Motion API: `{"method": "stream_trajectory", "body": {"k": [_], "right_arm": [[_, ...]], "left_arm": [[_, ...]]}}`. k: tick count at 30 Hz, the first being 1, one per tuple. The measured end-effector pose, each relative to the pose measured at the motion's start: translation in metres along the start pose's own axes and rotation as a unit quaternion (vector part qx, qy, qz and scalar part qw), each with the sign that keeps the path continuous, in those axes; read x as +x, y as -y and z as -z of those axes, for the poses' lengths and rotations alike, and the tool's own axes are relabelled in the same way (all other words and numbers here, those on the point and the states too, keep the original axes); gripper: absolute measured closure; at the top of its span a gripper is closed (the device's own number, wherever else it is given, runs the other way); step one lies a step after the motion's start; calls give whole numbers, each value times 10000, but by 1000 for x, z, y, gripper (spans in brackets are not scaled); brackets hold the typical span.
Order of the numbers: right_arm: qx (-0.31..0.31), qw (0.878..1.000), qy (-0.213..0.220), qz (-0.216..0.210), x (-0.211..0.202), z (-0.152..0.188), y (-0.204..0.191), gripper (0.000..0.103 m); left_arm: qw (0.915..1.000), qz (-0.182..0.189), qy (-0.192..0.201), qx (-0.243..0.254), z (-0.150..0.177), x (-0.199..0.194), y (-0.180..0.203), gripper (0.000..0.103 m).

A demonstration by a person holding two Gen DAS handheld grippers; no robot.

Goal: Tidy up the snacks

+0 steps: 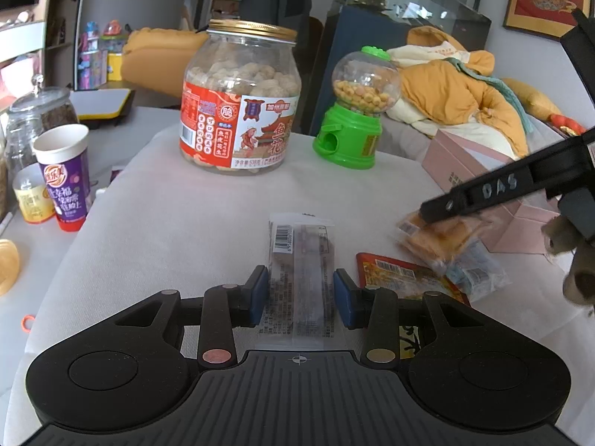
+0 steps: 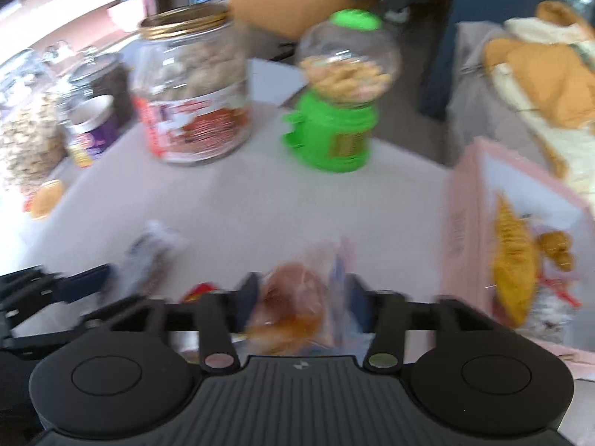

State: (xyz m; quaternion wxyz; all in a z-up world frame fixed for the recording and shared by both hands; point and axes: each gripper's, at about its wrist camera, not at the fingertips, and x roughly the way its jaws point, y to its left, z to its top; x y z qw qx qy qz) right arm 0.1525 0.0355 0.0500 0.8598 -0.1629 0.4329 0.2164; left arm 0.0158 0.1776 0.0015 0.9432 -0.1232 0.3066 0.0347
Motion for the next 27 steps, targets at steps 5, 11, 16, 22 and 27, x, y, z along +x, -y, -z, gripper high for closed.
{"method": "stream_trajectory", "body": {"k": [5, 11, 16, 22, 27], "right_arm": [[612, 9978, 230, -102, -8, -3, 33, 37], [1089, 9919, -120, -649, 14, 2, 39, 36], [615, 9973, 71, -400, 29, -8, 11, 25], [-83, 9998, 123, -146, 36, -4, -19, 15], [-336, 9992, 82, -202, 23, 4, -18, 27]], "left_arm": [[10000, -5, -1, 7, 0, 0, 0, 59], [10000, -2, 1, 5, 0, 0, 0, 59], [10000, 8, 1, -8, 0, 0, -1, 59], [10000, 15, 3, -26, 1, -1, -1, 59], [9998, 119, 27, -149, 1, -3, -5, 60]]}}
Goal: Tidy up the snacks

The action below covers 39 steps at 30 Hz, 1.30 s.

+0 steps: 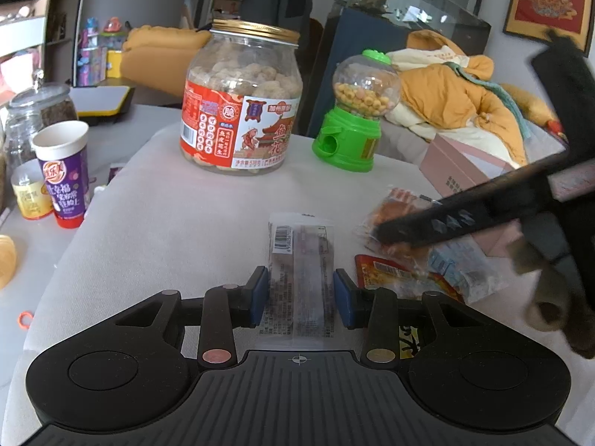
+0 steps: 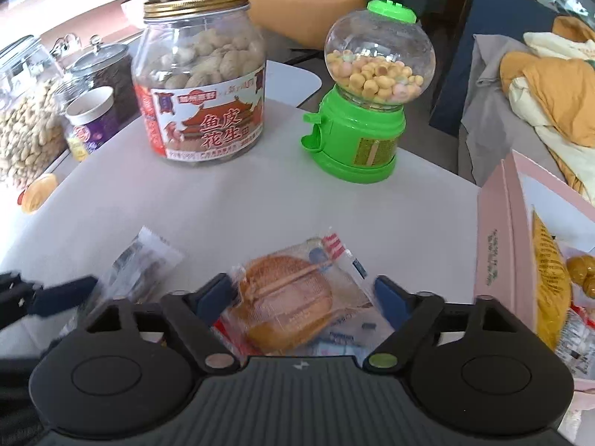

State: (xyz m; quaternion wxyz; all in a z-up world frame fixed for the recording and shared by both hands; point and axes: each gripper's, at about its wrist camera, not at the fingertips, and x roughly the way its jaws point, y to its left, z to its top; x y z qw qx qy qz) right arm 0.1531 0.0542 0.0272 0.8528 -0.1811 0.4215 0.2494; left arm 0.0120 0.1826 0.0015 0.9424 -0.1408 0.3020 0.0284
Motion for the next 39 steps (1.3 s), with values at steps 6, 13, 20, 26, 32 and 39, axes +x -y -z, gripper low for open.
{"method": "stream_trajectory", "body": {"k": [6, 13, 20, 26, 32, 39], "right_arm": [[-502, 9986, 85, 147, -44, 17, -5, 76], [-177, 9996, 202, -63, -77, 54, 30, 79], [1050, 9929, 348, -443, -79, 91, 89, 41], [1345, 9853, 620, -855, -62, 106, 106, 28], [946, 9863, 931, -978, -46, 107, 89, 15], [723, 9897, 878, -864, -59, 119, 99, 64]], "left_arm": [[9978, 384, 19, -542, 2, -34, -10, 60], [9935, 1127, -141, -58, 21, -83, 56, 60], [9863, 1292, -910, 467, 48, -41, 115, 60], [9963, 342, -643, 447, 43, -32, 111, 60], [9980, -228, -572, 133, 38, -34, 93, 61], [9978, 22, -628, 229, 45, -38, 103, 61]]}}
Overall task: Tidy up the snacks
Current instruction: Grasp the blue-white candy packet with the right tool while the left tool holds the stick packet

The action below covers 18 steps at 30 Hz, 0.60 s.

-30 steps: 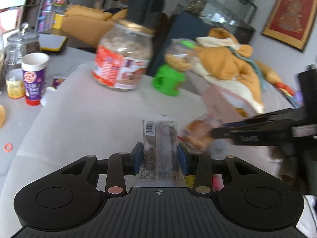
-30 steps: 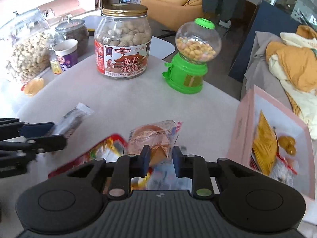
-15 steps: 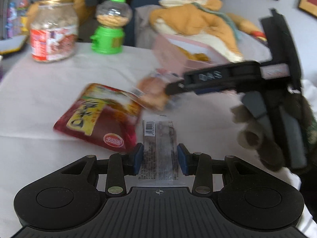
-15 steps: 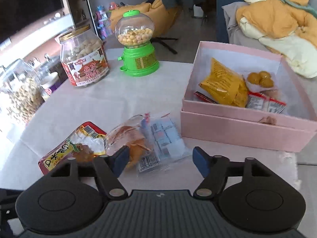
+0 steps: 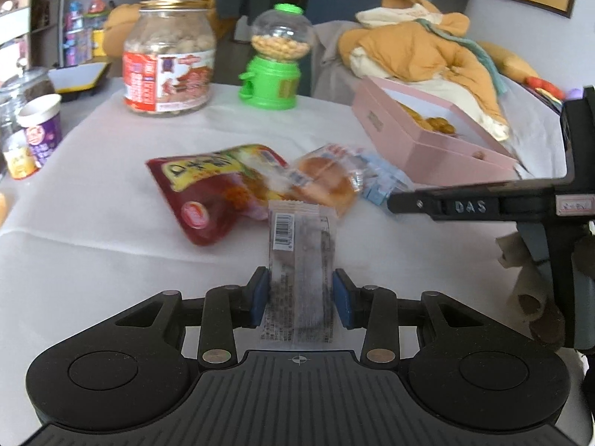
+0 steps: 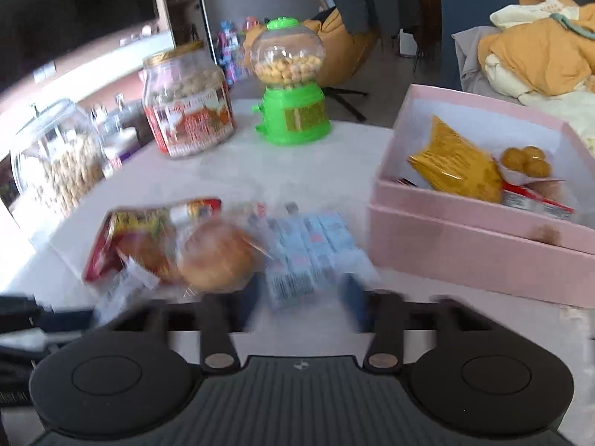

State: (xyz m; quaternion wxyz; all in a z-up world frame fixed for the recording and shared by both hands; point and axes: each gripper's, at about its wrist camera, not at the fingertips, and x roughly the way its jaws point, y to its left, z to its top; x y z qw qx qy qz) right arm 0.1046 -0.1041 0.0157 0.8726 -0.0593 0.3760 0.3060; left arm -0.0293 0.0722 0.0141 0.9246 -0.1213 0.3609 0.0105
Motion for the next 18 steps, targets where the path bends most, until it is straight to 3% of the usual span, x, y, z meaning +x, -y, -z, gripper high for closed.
{"method": "stream_trajectory", "body": {"k": [2, 7, 9, 11, 14, 18], "right_arm": [[39, 9999, -105, -73, -9, 9, 7, 75], [-67, 9996, -115, 246, -30, 27, 13, 76], [-107, 9992, -34, 393, -33, 27, 13, 63], [17, 9990, 140, 433, -33, 21, 15, 39], [213, 9985, 280, 423, -22, 6, 14, 35], [665, 9961, -5, 576, 14, -15, 10, 32]], "left_arm": [[9999, 115, 34, 63, 3, 2, 7, 61], [9993, -47, 255, 274, 13, 4, 19, 60], [9984, -112, 398, 388, 19, 3, 22, 60], [9977, -147, 472, 462, 23, 1, 24, 60], [9979, -110, 486, 423, 22, 1, 22, 60], [9979, -61, 515, 376, 23, 0, 19, 60]]}}
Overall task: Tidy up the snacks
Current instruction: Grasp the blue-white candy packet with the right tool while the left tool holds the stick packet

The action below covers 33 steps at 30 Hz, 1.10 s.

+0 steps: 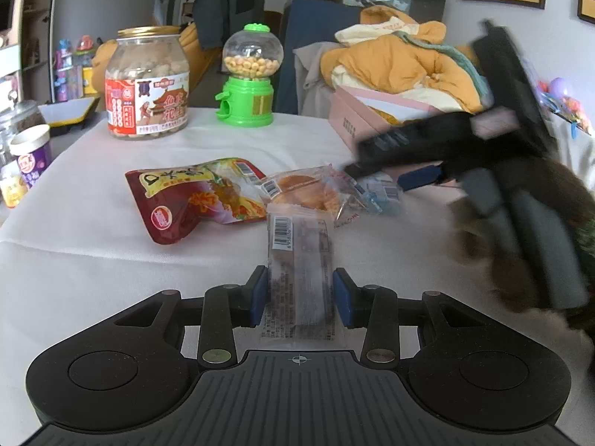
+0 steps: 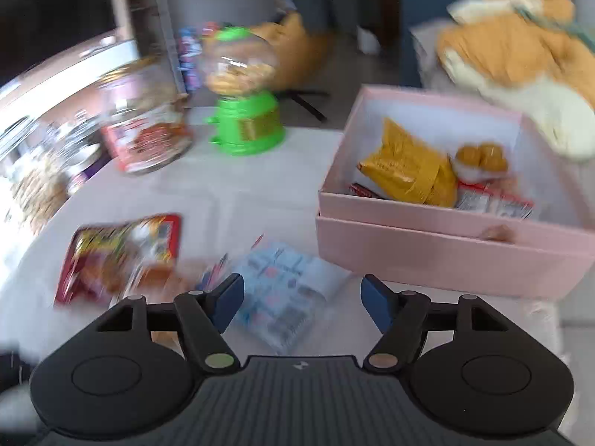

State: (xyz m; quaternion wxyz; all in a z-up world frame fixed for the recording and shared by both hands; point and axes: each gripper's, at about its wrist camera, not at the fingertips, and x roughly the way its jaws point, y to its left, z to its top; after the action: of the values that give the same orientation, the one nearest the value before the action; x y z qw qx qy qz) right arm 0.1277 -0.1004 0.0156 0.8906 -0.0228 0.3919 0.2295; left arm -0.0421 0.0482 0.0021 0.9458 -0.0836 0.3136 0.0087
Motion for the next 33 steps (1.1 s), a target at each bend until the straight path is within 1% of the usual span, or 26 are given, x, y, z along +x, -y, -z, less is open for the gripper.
{"method": "stream_trajectory", "body": {"k": [1, 2, 3, 4, 5, 6, 8, 10, 13, 16, 19, 21, 23, 25, 27, 29, 31, 33], "right_arm": [[335, 9994, -72, 23, 9, -4, 0, 22], [669, 9977, -70, 48, 15, -8, 0, 15], [890, 9959, 13, 146, 19, -9, -3, 13], [954, 9951, 33, 271, 22, -10, -9, 10], [868, 9952, 18, 447, 26, -11, -16, 9], [647, 9958, -29, 647, 30, -10, -25, 9], [14, 9957, -98, 925, 35, -5, -41, 10], [-325, 9959, -45, 848, 30, -1, -40, 11], [-255, 9977, -207, 589, 16, 5, -19, 17], [-391, 9970, -213, 626, -6, 21, 0, 19], [-730, 9968, -200, 256, -33, 47, 16, 17], [-825, 9963, -198, 165, -49, 60, 26, 14], [-853, 9961, -141, 171, -62, 72, 37, 11], [-820, 9964, -83, 181, -72, 80, 46, 11], [-851, 9961, -60, 217, -79, 85, 52, 10], [-956, 9948, -44, 336, -88, 89, 53, 11], [-1066, 9935, 97, 387, -103, 95, 54, 11], [-1049, 9936, 205, 365, -116, 100, 55, 11]], "left_arm": [[10000, 1, 2, -4, 0, 0, 0, 60], [10000, -4, 1, 4, 0, 0, 1, 60], [10000, -17, 0, 28, 1, -1, 2, 60], [10000, -27, 0, 46, 1, -1, 2, 60], [10000, -34, -1, 56, 1, -1, 3, 60], [10000, -32, 1, 58, 1, -2, 3, 60], [10000, -18, 3, 45, 2, -2, 2, 60], [10000, 6, 7, 12, 2, -2, 2, 60], [10000, -4, 4, 24, 2, -2, 2, 60], [10000, 30, 8, 73, 2, -3, 4, 60], [9993, 353, -58, 76, 3, -3, 10, 60], [9986, 504, -100, 146, 3, 0, 20, 60], [9972, 702, -149, 229, 1, 6, 32, 60], [9963, 783, -190, 308, -2, 14, 42, 60], [9962, 718, -217, 450, -6, 23, 53, 60], [9964, 644, -233, 490, -11, 31, 58, 60], [9968, 592, -245, 486, -17, 39, 63, 60], [9966, 584, -253, 522, -21, 46, 67, 60]]}}
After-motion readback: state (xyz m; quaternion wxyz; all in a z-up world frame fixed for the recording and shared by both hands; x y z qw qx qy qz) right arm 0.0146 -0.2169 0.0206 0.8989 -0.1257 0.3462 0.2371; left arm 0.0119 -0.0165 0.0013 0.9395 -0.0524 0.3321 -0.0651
